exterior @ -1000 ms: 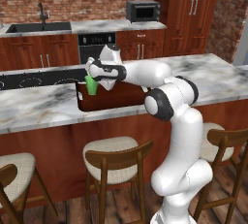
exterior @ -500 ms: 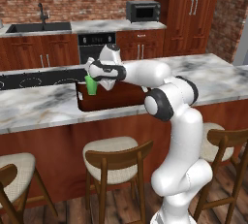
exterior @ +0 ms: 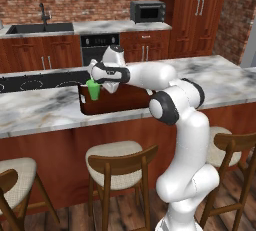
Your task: There is a tray on the dining counter. Grab the cup, mug, and pitcher and place them on the tray. The pitcher may be placed next to the tray if it cannot fit the tray.
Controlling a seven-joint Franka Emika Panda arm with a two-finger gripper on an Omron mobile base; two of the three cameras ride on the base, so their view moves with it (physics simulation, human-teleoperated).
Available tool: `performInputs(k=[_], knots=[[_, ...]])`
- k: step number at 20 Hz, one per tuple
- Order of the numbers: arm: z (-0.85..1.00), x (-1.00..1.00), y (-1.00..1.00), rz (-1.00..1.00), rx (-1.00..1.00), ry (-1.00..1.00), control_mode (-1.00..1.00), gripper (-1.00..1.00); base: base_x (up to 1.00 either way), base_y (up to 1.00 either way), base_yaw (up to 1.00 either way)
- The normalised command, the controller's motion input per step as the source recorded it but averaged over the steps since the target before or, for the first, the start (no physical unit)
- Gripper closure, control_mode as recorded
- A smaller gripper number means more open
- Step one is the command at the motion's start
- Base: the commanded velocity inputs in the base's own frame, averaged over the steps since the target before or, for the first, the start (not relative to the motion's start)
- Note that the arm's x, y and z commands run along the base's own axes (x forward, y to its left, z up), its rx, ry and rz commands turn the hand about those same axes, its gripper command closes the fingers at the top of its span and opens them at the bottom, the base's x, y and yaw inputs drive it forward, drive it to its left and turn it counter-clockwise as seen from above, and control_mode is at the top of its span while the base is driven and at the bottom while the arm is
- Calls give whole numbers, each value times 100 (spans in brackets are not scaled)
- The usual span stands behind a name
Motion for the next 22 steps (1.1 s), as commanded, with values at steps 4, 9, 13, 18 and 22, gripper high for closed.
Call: performInputs(k=[4, 9, 13, 18, 22], knots=[[0, 0, 0, 0, 0, 0, -100, -100, 0, 0, 0], [0, 0, 0, 0, 0, 0, -100, -100, 0, 0, 0], [0, 0, 0, 0, 0, 0, -100, -100, 0, 0, 0], [21, 0, -1, 1, 0, 0, -100, -100, 0, 0, 0], [81, 0, -2, 1, -1, -5, -100, -100, 0, 0, 0]])
